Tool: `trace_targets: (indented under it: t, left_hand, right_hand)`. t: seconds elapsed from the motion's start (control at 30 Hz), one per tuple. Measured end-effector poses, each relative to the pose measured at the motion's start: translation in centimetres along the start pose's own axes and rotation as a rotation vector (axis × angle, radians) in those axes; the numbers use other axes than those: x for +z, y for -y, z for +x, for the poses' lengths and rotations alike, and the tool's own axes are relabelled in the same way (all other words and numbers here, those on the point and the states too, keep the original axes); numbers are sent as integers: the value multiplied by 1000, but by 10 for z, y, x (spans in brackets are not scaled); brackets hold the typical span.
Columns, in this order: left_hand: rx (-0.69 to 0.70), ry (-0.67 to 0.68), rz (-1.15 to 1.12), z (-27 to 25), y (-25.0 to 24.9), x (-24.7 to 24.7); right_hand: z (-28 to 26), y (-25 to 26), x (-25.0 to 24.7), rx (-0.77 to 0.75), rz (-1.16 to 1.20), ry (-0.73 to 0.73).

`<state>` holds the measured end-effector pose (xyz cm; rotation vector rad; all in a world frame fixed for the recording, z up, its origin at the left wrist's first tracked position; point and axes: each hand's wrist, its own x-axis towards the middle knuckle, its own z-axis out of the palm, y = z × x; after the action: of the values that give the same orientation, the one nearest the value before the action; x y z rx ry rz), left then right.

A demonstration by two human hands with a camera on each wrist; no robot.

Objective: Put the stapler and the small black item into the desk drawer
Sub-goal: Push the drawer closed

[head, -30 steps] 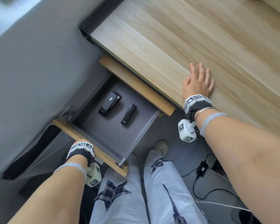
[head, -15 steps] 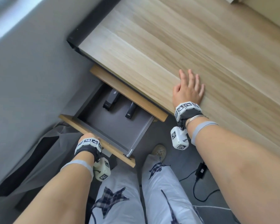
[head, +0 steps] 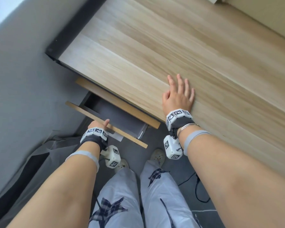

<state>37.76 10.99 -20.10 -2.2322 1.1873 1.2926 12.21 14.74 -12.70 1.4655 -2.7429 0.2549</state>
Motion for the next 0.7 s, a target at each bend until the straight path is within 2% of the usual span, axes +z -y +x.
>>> trace_targets:
  t: [0.13,0.4,0.7]
  left_hand:
    - [47,-20,-155,4,-19,5]
    - [119,-63,-305,6,-53,16]
    - [153,-43,-291,8,-70,21]
  right_hand:
    - [0,1,0,8,16,-24]
    - [1,1,-1,13,3,-11]
    - [1,2,-1,10,8,-14]
